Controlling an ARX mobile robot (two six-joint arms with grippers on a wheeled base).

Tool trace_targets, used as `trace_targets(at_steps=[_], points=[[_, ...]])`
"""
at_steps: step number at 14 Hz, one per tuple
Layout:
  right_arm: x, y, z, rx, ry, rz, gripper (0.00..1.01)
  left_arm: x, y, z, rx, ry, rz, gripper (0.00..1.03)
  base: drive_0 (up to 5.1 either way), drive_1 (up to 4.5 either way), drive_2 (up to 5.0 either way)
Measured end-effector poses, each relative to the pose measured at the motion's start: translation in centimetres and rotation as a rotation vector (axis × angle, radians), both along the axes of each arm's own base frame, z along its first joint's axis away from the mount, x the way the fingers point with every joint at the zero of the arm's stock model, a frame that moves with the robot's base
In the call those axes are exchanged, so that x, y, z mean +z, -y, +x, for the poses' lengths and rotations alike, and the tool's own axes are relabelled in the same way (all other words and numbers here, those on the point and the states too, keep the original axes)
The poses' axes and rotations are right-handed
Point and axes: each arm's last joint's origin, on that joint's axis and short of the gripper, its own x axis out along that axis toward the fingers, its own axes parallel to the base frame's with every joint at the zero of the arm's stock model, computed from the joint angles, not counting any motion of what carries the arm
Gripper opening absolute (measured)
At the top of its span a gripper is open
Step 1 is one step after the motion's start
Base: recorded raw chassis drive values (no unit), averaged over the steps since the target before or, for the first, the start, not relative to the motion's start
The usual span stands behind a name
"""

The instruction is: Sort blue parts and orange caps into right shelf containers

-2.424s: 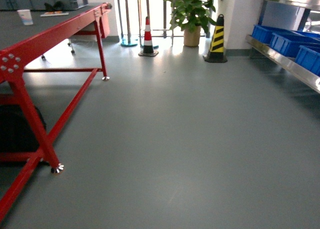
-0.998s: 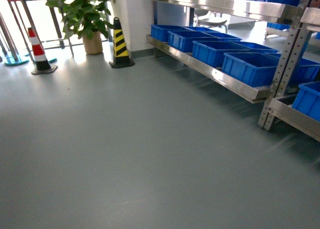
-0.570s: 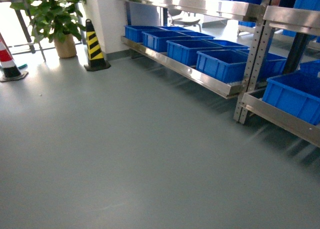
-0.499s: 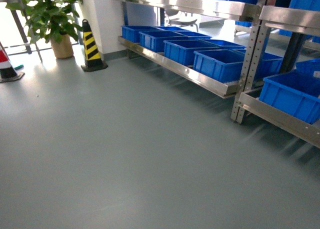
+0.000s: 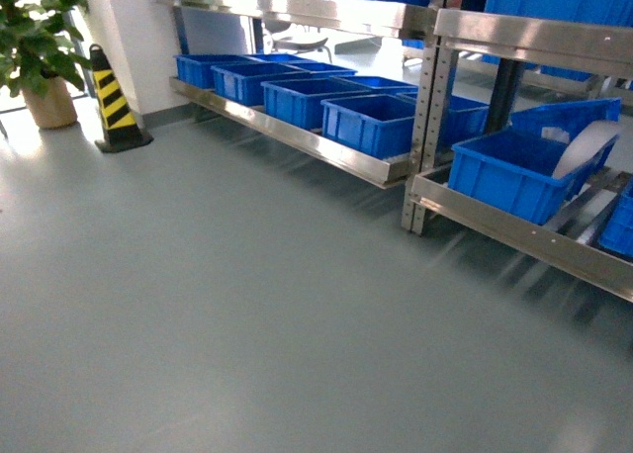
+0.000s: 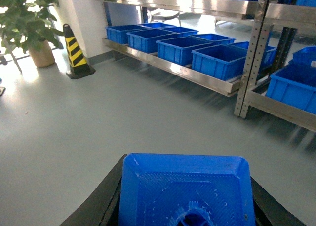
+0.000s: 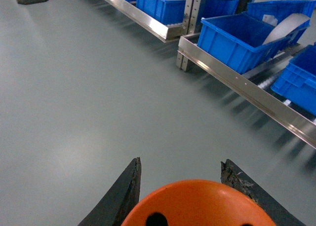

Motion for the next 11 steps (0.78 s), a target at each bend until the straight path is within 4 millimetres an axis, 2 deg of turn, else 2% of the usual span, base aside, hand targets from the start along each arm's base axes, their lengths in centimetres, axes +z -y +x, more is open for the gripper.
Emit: trace_targets(at_steps=[11], points=[[0.00,0.00,0.00,0.000,0.000,0.000,0.43,0.01,0.00,-0.01,0.000,0.000,0.000,0.44,-1.5,-1.53,-1.5]])
